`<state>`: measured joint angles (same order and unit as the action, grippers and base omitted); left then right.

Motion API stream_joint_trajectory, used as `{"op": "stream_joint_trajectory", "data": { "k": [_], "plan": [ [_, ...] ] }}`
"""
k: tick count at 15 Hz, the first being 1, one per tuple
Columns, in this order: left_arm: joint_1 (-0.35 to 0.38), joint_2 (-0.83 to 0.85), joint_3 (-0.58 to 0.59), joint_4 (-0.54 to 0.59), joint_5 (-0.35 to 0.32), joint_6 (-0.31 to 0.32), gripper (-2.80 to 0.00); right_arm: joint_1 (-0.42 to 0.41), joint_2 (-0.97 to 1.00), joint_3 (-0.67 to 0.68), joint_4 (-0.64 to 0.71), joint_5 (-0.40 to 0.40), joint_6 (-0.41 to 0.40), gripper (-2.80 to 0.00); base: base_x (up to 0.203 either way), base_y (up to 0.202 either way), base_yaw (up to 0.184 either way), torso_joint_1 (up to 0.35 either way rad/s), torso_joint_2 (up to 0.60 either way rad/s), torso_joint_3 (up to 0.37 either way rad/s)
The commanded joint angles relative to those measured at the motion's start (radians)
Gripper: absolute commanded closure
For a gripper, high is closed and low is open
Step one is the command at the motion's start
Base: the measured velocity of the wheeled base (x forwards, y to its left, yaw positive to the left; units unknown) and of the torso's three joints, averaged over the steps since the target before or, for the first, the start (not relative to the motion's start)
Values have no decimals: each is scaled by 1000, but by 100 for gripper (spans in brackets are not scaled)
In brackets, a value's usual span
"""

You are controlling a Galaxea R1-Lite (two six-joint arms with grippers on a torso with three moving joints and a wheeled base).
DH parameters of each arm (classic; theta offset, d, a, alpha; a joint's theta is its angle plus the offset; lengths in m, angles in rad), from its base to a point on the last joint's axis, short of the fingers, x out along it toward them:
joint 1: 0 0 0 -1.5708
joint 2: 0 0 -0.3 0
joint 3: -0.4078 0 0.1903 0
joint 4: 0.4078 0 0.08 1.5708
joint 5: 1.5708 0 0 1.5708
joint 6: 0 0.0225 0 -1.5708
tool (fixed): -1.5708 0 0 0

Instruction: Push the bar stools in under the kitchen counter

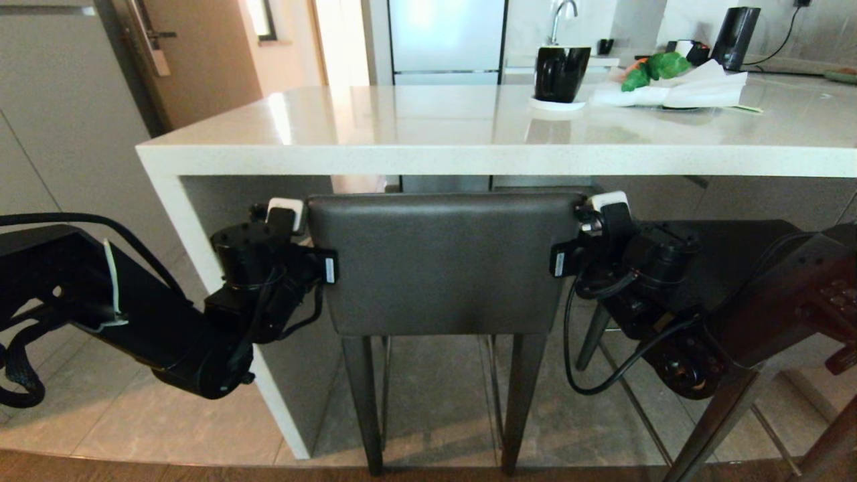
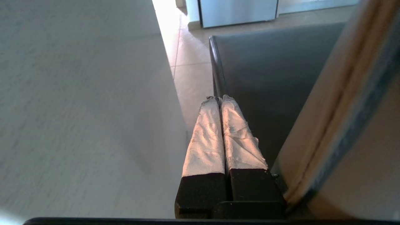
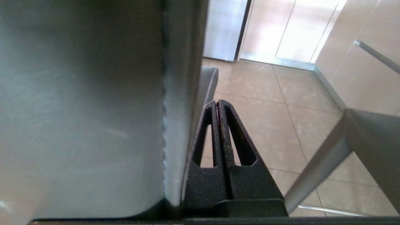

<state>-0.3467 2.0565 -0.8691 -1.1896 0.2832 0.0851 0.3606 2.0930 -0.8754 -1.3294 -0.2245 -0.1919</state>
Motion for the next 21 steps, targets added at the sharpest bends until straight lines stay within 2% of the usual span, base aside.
{"op": "stream_joint_trajectory", "data": {
  "k": [1, 7, 11, 15, 18, 21],
  "plan": [
    [1, -16, 35, -20, 2, 0, 0, 1, -16, 10, -8, -1, -1, 0, 0, 0, 0, 0, 0, 0],
    [60, -96, 213, -127, -6, -7, 0, -8, -115, 104, -11, -5, 9, 0, 0, 0, 0, 0, 0, 0],
    [65, -244, 378, -146, -10, -42, 0, -11, -250, 292, -11, -29, 44, 0, 0, 0, 0, 0, 0, 0],
    [18, -477, 608, -146, -2, -91, 0, -33, -471, 501, -10, -59, 81, 0, 0, 0, 0, 0, 0, 0],
    [12, -676, 801, -144, 1, -100, 0, -65, -662, 696, -8, -65, 87, 0, 0, 0, 0, 0, 0, 0],
    [19, -926, 851, -74, 15, -97, 0, -131, -865, 816, 3, -65, 70, 0, 0, 0, 0, 0, 0, 0]
  ]
}}
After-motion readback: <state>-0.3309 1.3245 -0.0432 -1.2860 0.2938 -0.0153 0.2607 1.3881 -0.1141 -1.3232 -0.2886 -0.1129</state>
